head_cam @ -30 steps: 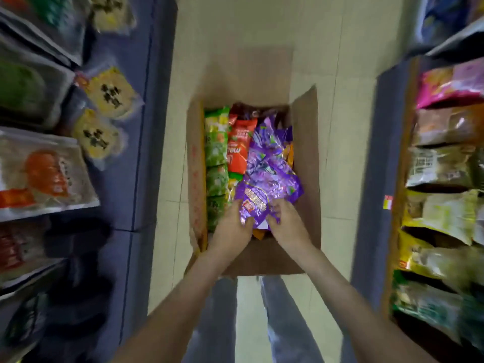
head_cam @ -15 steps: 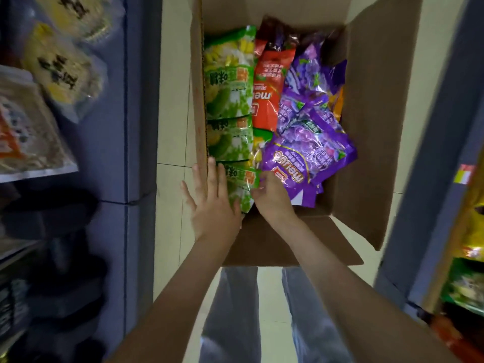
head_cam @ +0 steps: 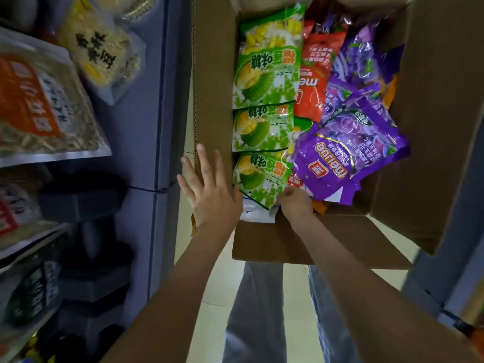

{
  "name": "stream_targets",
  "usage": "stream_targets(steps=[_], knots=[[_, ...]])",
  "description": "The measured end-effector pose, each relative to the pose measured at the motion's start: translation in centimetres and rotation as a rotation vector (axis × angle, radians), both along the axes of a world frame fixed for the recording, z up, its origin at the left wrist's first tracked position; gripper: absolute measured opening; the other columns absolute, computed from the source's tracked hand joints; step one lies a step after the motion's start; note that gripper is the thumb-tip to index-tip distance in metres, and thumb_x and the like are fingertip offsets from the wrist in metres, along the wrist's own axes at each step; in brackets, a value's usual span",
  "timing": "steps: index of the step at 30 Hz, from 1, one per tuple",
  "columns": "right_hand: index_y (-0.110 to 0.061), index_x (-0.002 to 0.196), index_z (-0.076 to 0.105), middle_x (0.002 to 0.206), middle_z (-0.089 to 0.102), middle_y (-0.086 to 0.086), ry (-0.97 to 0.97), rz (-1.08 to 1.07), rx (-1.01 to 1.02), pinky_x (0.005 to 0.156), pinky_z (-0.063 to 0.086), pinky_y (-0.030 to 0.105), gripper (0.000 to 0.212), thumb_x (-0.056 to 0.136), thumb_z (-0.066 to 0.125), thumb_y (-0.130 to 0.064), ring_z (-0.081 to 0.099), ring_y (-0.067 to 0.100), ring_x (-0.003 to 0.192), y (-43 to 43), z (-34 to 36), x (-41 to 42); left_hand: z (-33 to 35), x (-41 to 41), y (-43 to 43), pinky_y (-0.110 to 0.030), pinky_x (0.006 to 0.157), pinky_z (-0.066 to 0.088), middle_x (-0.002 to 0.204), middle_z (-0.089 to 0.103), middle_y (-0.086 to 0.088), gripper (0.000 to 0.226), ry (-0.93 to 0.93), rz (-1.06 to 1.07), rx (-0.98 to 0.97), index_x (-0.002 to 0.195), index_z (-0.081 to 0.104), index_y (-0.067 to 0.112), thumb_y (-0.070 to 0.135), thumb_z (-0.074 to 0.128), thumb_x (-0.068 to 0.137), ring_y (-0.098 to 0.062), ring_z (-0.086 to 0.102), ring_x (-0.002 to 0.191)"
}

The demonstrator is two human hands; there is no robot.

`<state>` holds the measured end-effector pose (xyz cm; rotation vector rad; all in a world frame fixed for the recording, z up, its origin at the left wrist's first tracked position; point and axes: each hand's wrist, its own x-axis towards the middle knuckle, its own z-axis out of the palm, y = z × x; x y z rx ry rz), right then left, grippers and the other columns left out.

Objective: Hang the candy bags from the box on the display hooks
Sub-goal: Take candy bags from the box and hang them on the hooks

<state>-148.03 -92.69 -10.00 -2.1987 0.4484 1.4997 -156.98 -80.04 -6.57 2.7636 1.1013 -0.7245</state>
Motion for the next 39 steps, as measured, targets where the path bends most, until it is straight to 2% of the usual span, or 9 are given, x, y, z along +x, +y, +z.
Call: stream_targets(steps=[4, 11, 16, 20, 22, 24, 31, 36, 39], knots=[[-0.006, 0.075, 0.045, 0.076, 0.046, 0.012, -0.237, -0.108, 0.092, 0.061, 0.025, 0.032, 0.015, 0.09, 0.045, -0.006, 0.041, 0.023, 0.074, -0.7, 3.4, 0.3, 2.3, 0.8, 0.2, -0.052, 0.109, -0.019, 0.147, -0.038, -0.001, 0.084, 0.084, 0.073, -0.144, 0.152, -0.005, 0.021, 0.04, 0.048, 0.091, -0.038, -0.024, 0.141], [-0.003, 0.085, 0.053, 0.071, 0.048, 0.014, -0.365, 0.262, 0.241, 0.059, 0.021, 0.033, 0.004, 0.088, 0.05, -0.003, 0.042, 0.025, 0.067, -1.6, 15.6, 4.4, 11.3, 5.7, -1.8, -0.049, 0.115, -0.01, 0.157, -0.024, -0.01, 0.083, -0.04, -0.092, -0.522, 0.149, -0.011, 0.036, 0.035, 0.051, 0.095, -0.029, -0.022, 0.144], [-0.009, 0.081, 0.053, 0.074, 0.051, 0.008, -0.303, 0.652, 0.41, 0.065, 0.033, 0.035, 0.007, 0.086, 0.051, -0.003, 0.044, 0.022, 0.068, -2.0, 29.0, 9.1, 23.2, 10.3, -2.0, -0.053, 0.115, -0.01, 0.16, -0.014, -0.002, 0.067, -0.075, -0.382, -0.675, 0.149, 0.026, 0.03, 0.034, 0.059, 0.09, -0.021, -0.02, 0.145], [-0.018, 0.073, 0.05, 0.068, 0.05, 0.002, -0.363, 0.782, 0.524, 0.061, 0.035, 0.033, 0.019, 0.088, 0.052, -0.007, 0.042, 0.017, 0.061, -1.7, 40.0, 12.5, 32.2, 12.3, -1.2, -0.047, 0.114, -0.009, 0.151, 0.037, 0.005, 0.042, -0.227, -0.377, -0.638, 0.128, 0.056, 0.026, 0.032, 0.063, 0.088, -0.012, 0.009, 0.147], [-0.019, 0.076, 0.056, 0.07, 0.053, -0.001, -0.449, 0.764, 0.603, 0.065, 0.036, 0.031, 0.015, 0.088, 0.057, -0.01, 0.044, 0.011, 0.062, -1.3, 44.5, 13.9, 37.3, 12.6, -1.2, -0.032, 0.109, 0.012, 0.128, 0.06, 0.0, 0.03, -0.358, -0.265, -0.633, 0.12, 0.061, 0.019, 0.027, 0.06, 0.091, -0.019, 0.042, 0.133], [-0.03, 0.072, 0.058, 0.068, 0.056, -0.009, -0.532, 0.665, 0.673, 0.064, 0.036, 0.025, 0.02, 0.086, 0.064, -0.017, 0.044, 0.001, 0.059, -0.9, 48.5, 15.6, 42.2, 12.4, -1.2, -0.029, 0.085, 0.032, 0.111, 0.066, -0.013, 0.028, -0.516, -0.041, -0.661, 0.118, 0.06, 0.009, 0.025, 0.058, 0.094, -0.03, 0.057, 0.113], [-0.031, 0.069, 0.055, 0.073, 0.057, 0.005, -0.724, 0.607, 0.882, 0.072, 0.039, 0.032, 0.032, 0.087, 0.062, -0.006, 0.049, 0.014, 0.072, 3.3, 61.2, 17.4, 55.9, 9.6, 1.6, -0.032, 0.082, 0.046, 0.117, 0.065, -0.007, 0.043, -0.924, 0.322, -0.535, 0.13, 0.055, 0.012, 0.038, 0.054, 0.095, -0.019, 0.061, 0.103], [-0.025, 0.076, 0.055, 0.068, 0.053, -0.012, -0.815, 0.748, 0.985, 0.067, 0.037, 0.025, 0.018, 0.089, 0.062, -0.015, 0.046, 0.002, 0.065, 8.0, 68.9, 14.6, 63.7, 5.7, 3.1, -0.019, 0.08, 0.037, 0.1, 0.053, 0.014, 0.028, -1.199, 0.474, -0.438, 0.121, 0.058, 0.02, 0.033, 0.052, 0.097, 0.007, 0.05, 0.077], [-0.029, 0.07, 0.052, 0.065, 0.049, -0.012, -0.921, 0.745, 1.058, 0.064, 0.034, 0.022, 0.022, 0.087, 0.066, -0.025, 0.046, -0.001, 0.063, 10.9, 72.4, 12.1, 67.2, 2.5, 4.3, -0.04, 0.086, 0.052, 0.104, 0.065, -0.002, 0.056, -1.38, 0.575, -0.375, 0.119, 0.058, 0.007, 0.053, 0.053, 0.088, -0.02, 0.063, 0.089]])
